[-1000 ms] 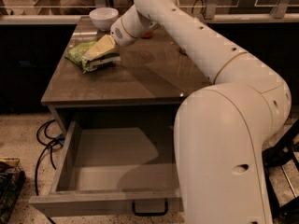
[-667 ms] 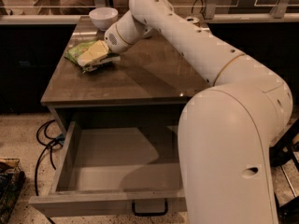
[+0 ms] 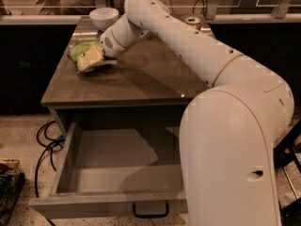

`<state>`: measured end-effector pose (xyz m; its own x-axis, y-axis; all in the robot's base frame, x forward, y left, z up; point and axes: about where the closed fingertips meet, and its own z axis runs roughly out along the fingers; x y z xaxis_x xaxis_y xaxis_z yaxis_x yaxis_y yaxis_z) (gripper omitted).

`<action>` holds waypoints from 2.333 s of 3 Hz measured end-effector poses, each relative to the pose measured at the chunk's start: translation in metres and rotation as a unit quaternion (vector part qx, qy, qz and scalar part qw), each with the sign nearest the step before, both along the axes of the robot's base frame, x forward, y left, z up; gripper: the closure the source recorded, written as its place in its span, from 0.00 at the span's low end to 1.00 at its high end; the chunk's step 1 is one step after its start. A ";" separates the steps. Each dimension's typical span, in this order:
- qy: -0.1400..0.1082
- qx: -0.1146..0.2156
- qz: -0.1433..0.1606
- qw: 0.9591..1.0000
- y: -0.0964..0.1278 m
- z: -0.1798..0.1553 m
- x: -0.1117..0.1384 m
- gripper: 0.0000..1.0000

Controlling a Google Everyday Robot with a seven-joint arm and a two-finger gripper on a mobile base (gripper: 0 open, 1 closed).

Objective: Place green jalapeno chip bag into top drawer

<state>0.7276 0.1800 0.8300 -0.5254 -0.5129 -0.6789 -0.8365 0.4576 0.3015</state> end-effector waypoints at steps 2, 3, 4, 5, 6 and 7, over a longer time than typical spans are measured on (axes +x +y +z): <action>0.002 0.000 0.002 1.000 0.002 -0.001 -0.001 0.85; 0.002 0.000 0.002 1.000 0.002 -0.001 -0.001 1.00; 0.002 0.000 0.002 1.000 0.002 -0.001 -0.001 1.00; -0.030 -0.023 0.007 0.999 -0.006 0.030 -0.006 1.00; -0.080 -0.048 -0.002 0.996 -0.023 0.071 -0.026 1.00; -0.116 -0.069 -0.019 0.991 -0.042 0.101 -0.056 1.00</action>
Offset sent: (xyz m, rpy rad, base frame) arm -0.0007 0.0022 -0.0020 -0.0007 0.0029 0.0034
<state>0.6716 0.1381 0.9314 -0.3843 -0.5925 -0.7080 -0.8571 0.5139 0.0351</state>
